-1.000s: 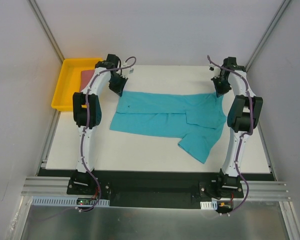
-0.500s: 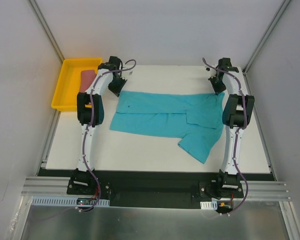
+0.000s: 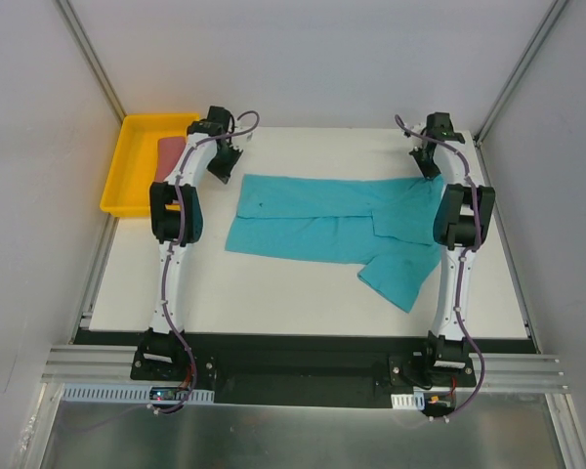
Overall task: Roll the t-shirts
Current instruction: Fold the T-shirt at the center of the board.
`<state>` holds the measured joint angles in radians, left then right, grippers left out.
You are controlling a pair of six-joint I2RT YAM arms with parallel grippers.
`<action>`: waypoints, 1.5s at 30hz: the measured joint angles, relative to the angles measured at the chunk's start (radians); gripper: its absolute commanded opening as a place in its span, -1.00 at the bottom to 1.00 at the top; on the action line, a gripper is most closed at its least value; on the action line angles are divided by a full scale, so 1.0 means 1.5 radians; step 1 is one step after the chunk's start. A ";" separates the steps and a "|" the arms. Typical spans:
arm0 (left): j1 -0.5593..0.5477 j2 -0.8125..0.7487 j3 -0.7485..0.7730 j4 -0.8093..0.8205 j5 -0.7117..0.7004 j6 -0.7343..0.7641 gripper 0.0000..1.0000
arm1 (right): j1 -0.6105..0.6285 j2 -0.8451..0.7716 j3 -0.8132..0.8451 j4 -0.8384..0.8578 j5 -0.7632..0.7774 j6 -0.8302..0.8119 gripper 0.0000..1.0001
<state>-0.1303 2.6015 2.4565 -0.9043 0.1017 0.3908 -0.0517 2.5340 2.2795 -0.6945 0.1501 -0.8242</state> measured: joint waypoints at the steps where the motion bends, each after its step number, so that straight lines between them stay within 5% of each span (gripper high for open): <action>1: 0.001 0.000 0.000 0.002 0.003 -0.006 -1.00 | 0.000 0.003 0.001 0.011 0.002 -0.002 -0.97; 13: -0.058 -0.046 -0.021 0.014 0.183 -0.048 -1.00 | 0.004 0.010 0.001 0.054 0.016 -0.009 -0.97; 27: -0.068 0.020 0.024 -0.001 0.014 -0.090 -1.00 | 0.017 0.020 0.004 0.085 0.018 -0.051 -0.96; 31: -0.047 0.020 0.028 0.009 -0.012 -0.091 -0.99 | 0.041 0.031 0.013 0.123 0.017 -0.071 -0.75; 35: -0.032 0.019 0.033 0.025 -0.019 -0.070 -0.76 | 0.065 0.031 0.013 0.152 -0.006 -0.063 -0.18; 37: -0.028 0.014 0.028 0.034 -0.006 -0.059 -0.39 | 0.071 0.026 0.005 0.175 -0.024 -0.043 0.02; 41: -0.031 -0.054 -0.025 0.043 0.042 -0.053 -0.05 | 0.062 -0.066 -0.087 0.202 -0.082 0.014 0.14; 45: -0.045 -0.170 -0.077 0.048 0.074 -0.063 0.19 | 0.046 -0.280 -0.266 0.218 -0.158 0.039 0.26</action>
<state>-0.1974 2.3463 2.3413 -0.8318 0.2123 0.2958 0.0170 2.1143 1.8812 -0.3676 -0.0872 -0.7658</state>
